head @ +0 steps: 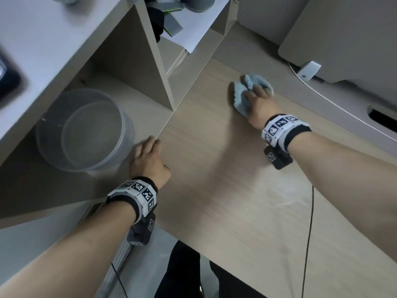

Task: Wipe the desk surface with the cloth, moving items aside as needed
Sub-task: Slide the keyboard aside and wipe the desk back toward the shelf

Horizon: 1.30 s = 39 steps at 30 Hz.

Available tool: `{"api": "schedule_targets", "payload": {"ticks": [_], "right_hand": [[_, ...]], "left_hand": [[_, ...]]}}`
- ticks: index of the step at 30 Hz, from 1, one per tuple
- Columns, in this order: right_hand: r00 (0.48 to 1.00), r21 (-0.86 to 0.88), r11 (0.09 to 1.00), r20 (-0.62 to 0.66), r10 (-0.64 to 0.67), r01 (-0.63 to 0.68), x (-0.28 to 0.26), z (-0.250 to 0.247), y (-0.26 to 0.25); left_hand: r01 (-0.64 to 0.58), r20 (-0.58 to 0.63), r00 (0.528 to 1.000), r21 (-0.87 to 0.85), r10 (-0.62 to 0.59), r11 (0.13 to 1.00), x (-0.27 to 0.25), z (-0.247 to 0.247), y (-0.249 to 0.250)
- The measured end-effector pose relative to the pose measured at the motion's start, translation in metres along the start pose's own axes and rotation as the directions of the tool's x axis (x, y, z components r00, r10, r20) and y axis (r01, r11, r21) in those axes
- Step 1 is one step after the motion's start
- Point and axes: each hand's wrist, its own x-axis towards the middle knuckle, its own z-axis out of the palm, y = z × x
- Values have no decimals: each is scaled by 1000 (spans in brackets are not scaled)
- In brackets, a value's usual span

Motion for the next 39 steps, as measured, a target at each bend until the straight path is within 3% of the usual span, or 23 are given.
{"api": "schedule_targets", "payload": {"ticks": [2,4,6,8,10,14,17,20,22,25,29,32,34,35,37,39], "right_hand": [[997,-61,998,77,14,-9,-12,3,-37],[972,-95,970,84,-218,226,-44,22,-79],[890,-92,887,108,-443,453,-82,47,-99],[842,-59,842,95,-531,537,-95,57,-85],[876,-14,876,33,-481,482,-85,54,-54],[982,5,984,-65,-179,180,-31,24,27],[996,43,998,-61,58,-56,16,-2,46],[977,13,977,-7,213,-212,43,-17,19],[988,-11,989,31,148,-148,40,-19,-11],[991,-65,991,77,-111,116,2,-6,-63],[902,-119,899,156,-402,421,-73,35,-111],[825,-76,832,211,-525,549,-113,53,-104],[829,-29,839,181,-530,543,-114,51,-84],[864,-5,874,151,-480,486,-108,48,-73],[951,53,953,79,-300,297,-91,40,-57],[991,53,992,62,-121,118,-74,27,-57]], "left_hand": [[5,-5,1000,5,-5,1000,0,1,1],[0,-6,1000,18,0,1000,0,2,1],[-15,-6,1000,29,15,999,3,1,0],[-30,-6,1000,37,30,999,6,0,-4],[-42,-3,999,40,42,998,7,0,-6],[-47,2,999,30,47,998,5,2,-6],[-47,7,999,48,47,998,4,4,-6],[-49,17,999,60,48,997,3,3,-5],[-45,25,999,62,43,997,3,2,-4],[-25,39,999,67,22,997,2,2,-3],[-27,56,998,80,22,996,1,0,-2],[-37,77,996,44,34,998,1,-5,-6],[-27,55,998,-47,29,999,-3,-7,-9],[-2,33,999,-99,6,995,-7,-8,-10],[59,16,998,-143,-58,988,-19,-8,-17],[69,51,997,-103,-64,992,-30,-8,-22]]}}
